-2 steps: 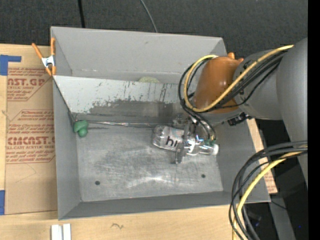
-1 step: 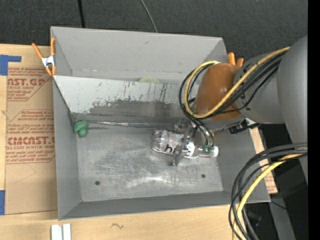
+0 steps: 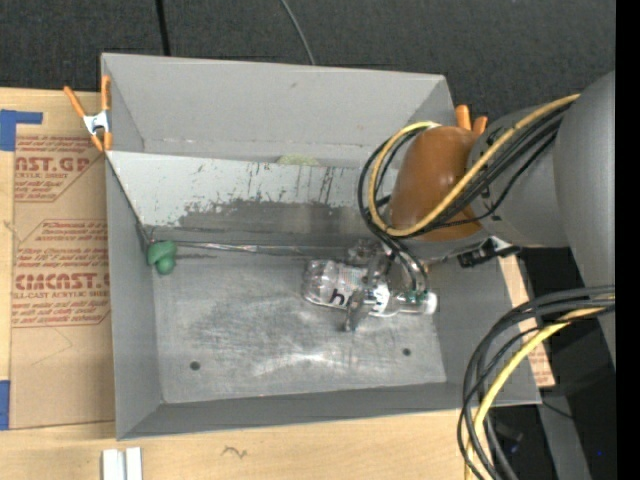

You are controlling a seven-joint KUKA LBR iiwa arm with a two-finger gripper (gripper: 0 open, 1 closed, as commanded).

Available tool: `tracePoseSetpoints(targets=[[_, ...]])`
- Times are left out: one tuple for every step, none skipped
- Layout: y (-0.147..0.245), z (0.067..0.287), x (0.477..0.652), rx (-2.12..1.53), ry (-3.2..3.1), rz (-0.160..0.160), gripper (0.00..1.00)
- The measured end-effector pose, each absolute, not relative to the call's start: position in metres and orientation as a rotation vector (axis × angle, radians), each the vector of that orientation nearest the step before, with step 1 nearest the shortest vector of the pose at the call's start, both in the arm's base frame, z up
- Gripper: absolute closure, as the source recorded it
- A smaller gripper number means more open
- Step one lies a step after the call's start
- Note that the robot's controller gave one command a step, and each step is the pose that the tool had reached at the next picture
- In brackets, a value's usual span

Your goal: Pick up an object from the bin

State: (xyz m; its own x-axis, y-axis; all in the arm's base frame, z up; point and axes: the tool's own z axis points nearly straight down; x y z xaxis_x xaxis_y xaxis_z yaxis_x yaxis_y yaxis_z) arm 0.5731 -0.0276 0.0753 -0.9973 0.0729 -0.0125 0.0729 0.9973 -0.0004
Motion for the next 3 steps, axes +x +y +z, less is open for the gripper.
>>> tracePoseSetpoints(targets=[[-0.03, 0.086, 0.561, 0.129, 3.132, 0.003, 1.0], [-0.036, 0.09, 0.555, 0.134, 3.138, 0.001, 1.0], [-0.043, 0.13, 0.551, 0.119, 3.148, 0.001, 1.0]])
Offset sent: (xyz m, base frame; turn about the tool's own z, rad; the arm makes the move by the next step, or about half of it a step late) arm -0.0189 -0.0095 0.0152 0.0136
